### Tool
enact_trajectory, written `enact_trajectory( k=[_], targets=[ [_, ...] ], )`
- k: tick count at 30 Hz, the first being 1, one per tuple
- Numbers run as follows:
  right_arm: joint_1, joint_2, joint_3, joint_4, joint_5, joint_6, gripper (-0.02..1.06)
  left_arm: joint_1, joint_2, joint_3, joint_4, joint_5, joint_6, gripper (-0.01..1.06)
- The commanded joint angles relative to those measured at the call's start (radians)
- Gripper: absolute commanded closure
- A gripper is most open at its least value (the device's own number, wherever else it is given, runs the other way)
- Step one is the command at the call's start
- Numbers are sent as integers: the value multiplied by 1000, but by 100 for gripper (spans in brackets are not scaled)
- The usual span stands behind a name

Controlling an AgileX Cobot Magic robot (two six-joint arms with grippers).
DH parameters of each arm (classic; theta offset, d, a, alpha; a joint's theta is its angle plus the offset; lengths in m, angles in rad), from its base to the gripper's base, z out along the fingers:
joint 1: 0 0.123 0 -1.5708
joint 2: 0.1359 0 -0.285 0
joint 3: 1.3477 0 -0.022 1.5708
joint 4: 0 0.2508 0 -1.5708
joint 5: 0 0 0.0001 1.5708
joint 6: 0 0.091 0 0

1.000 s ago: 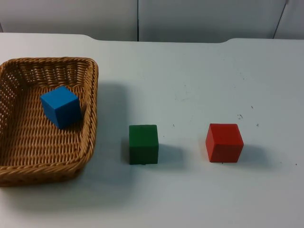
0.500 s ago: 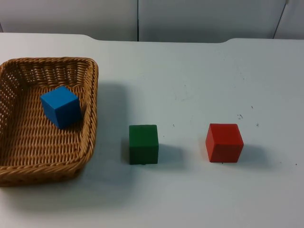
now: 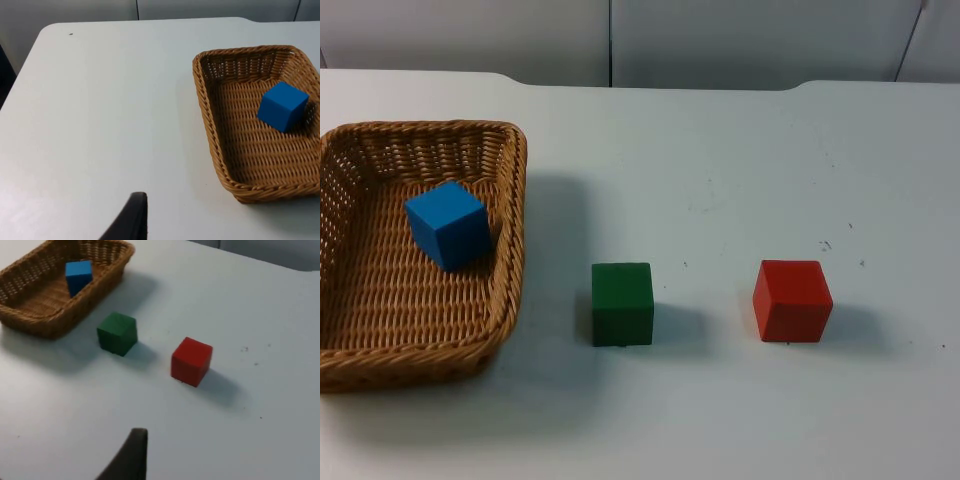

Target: Pick up the basket with the left hand and place the blue cube into the basket with the right hand.

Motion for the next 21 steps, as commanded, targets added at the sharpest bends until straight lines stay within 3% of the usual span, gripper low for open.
enact_trajectory(
  k=[1,7,12,16,21],
  targets=[
    [-54,-4,8,1,-15,-8,0,1,-5,8,0,-2,-5,0],
    [-263,-4,8,3,-15,-11,0,1,-5,8,0,-2,-5,0],
    [-363,-4,8,3,-15,-11,0,1,-5,8,0,-2,-5,0],
    [-498,-4,8,3,-15,-11,0,1,-5,8,0,-2,-5,0],
    [-564,-4,8,3,-15,-11,0,1,-5,8,0,-2,-5,0]
  ],
)
